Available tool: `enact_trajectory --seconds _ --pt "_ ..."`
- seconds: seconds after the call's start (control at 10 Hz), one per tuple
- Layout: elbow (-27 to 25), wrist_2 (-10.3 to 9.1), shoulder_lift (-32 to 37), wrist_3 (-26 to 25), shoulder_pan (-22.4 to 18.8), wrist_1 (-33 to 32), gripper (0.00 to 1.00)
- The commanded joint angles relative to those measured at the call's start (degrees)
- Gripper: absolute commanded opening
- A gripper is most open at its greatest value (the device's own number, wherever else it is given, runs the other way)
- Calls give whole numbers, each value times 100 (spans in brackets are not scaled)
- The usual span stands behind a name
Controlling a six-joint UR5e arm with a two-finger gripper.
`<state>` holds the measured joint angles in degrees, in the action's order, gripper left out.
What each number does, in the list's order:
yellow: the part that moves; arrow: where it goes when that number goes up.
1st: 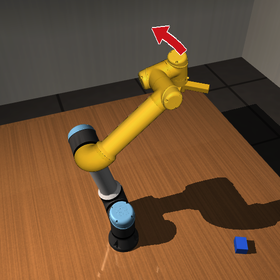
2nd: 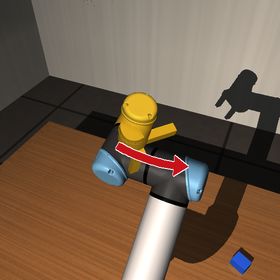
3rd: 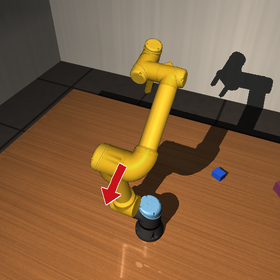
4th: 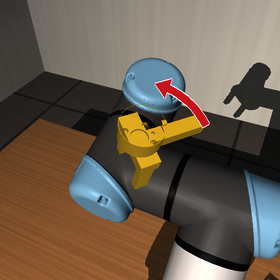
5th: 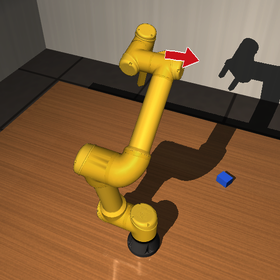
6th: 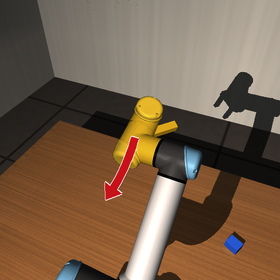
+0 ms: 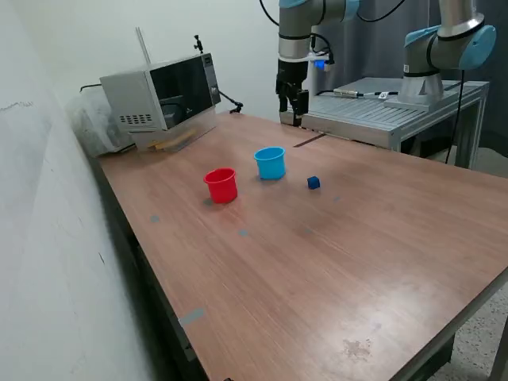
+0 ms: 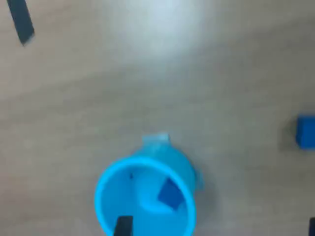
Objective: Place red objects in the red bin, and blue objects in the blue bin.
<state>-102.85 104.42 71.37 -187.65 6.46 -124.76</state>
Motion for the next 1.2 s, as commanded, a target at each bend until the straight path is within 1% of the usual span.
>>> enact_trajectory --seconds 0.0,0.1,0.2,0.3,0.4,0.5,0.6,0.8,0.9,1.1 --pt "-833 17 702 -52 -22 -48 100" --pt "-824 0 712 -61 -40 -66 100" --pt "-798 -18 712 -79 -188 -110 100" --pt "-789 -114 703 -166 -302 -276 100" --pt "-798 -436 642 -271 -408 -408 100" --pt "-833 -814 511 -272 -479 -470 100" --pt "-850 -922 371 -272 -523 -593 100" --pt "-851 -949 81 -272 -576 -804 100" --pt "-842 -993 27 -272 -567 -831 100" --pt "-815 -1020 -253 -272 -576 -892 100"
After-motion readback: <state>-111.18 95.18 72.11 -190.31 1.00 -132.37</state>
